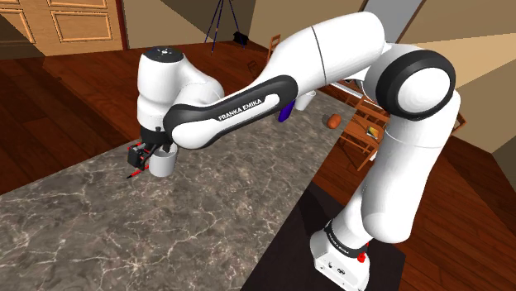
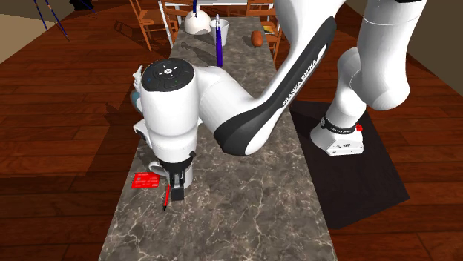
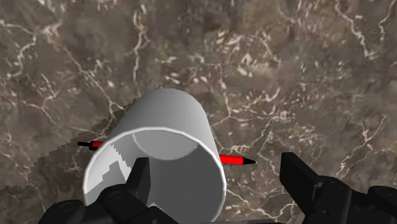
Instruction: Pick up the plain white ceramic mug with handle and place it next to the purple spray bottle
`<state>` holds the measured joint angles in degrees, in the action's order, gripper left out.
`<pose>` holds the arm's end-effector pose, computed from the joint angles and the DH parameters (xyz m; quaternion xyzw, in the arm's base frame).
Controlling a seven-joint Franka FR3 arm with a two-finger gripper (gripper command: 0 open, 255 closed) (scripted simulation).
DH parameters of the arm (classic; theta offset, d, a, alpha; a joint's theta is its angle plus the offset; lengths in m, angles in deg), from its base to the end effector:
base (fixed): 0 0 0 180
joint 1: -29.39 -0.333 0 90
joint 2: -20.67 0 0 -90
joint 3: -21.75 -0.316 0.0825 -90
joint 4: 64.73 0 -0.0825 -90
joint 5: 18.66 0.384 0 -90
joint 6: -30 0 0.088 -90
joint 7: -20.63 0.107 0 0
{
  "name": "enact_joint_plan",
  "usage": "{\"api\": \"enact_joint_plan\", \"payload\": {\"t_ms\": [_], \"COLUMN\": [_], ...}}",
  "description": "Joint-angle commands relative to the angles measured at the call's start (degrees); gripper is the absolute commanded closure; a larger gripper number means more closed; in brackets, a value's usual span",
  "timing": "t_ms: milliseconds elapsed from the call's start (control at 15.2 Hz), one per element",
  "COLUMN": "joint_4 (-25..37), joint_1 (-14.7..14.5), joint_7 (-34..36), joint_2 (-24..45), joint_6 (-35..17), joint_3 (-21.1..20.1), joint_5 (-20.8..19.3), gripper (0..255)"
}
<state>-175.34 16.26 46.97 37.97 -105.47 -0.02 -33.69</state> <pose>0.5236 0.3460 0.3575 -0.9848 -0.1478 -0.0912 0.0024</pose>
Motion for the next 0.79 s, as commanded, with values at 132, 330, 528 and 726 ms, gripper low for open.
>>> {"api": "enact_joint_plan", "payload": {"t_ms": [132,330,528,726], "joint_4": [0.1,0.1,0.1,0.1], "joint_1": [-0.2,-0.2,-0.2,-0.2], "joint_7": [0.3,0.3,0.3,0.3], "joint_2": [0.9,0.9,0.9,0.9], "joint_6": [-0.8,-0.7,-0.7,-0.7], "joint_3": [0.2,0.2,0.2,0.2], "joint_5": [-0.5,-0.5,-0.5,-0.5], "gripper": [0,0,255,255]}}
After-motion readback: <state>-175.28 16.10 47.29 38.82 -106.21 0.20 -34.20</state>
